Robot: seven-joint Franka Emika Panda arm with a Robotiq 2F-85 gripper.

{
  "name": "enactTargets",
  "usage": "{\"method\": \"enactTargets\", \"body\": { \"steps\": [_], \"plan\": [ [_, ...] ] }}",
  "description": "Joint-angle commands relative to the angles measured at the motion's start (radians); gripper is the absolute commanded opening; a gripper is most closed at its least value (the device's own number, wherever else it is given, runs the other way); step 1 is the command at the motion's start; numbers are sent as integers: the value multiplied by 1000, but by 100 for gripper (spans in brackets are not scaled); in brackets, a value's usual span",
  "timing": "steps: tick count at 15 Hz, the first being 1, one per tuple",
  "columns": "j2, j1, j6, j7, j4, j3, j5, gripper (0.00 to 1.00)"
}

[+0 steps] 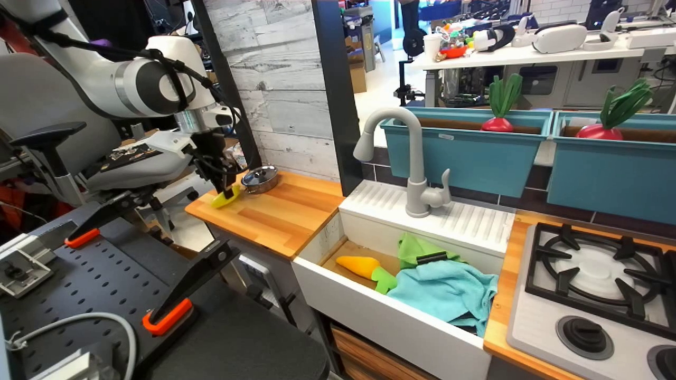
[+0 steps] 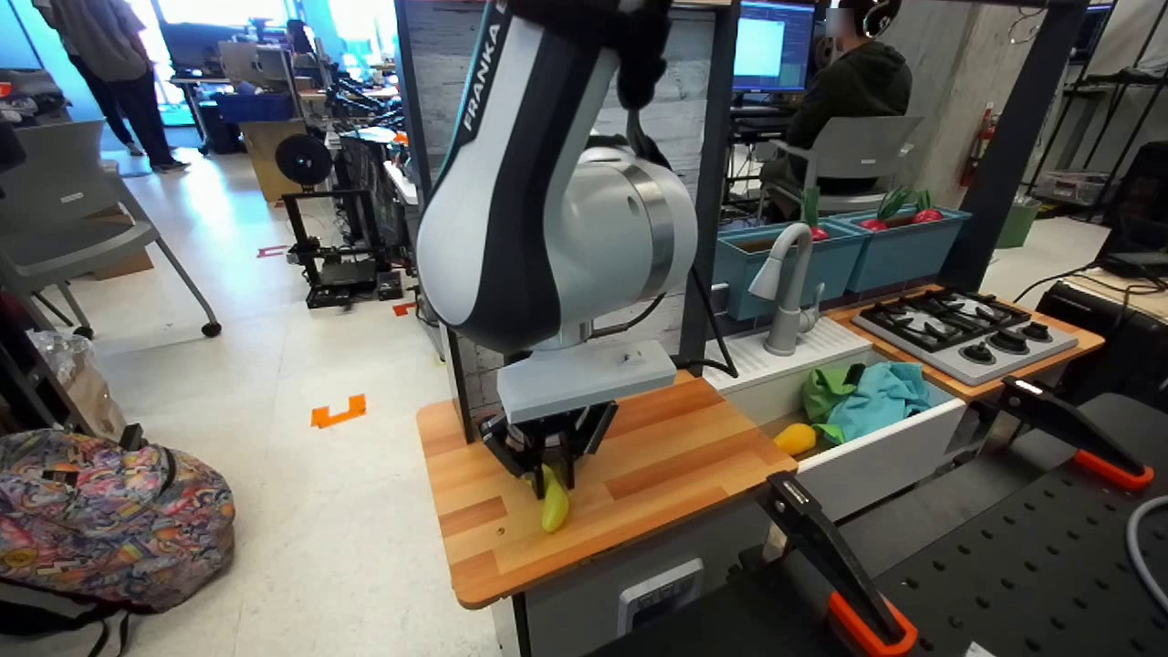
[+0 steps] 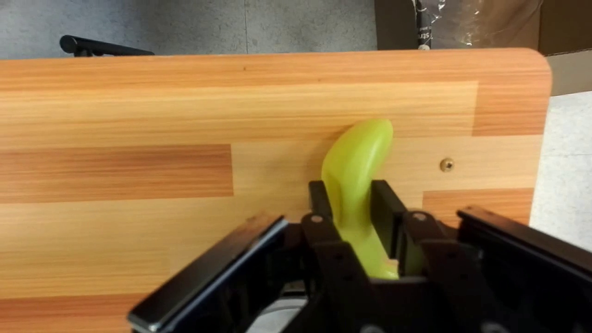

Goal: Move the banana plush toy

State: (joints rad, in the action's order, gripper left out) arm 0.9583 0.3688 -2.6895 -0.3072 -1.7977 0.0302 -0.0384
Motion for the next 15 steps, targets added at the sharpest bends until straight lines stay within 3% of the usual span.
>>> {"method": "enactTargets", "body": {
  "steps": [1, 6, 12, 13, 15],
  "plan": [
    [-10, -7, 34, 12, 14, 14, 3, 63],
    [-108, -9, -7, 20, -83, 43, -5, 100],
    [-328, -27, -16, 11, -265, 90, -33, 100],
    [-225, -3, -6, 3, -165, 66, -9, 100],
    [-288, -8, -5, 3, -215, 73, -11, 100]
  ]
}}
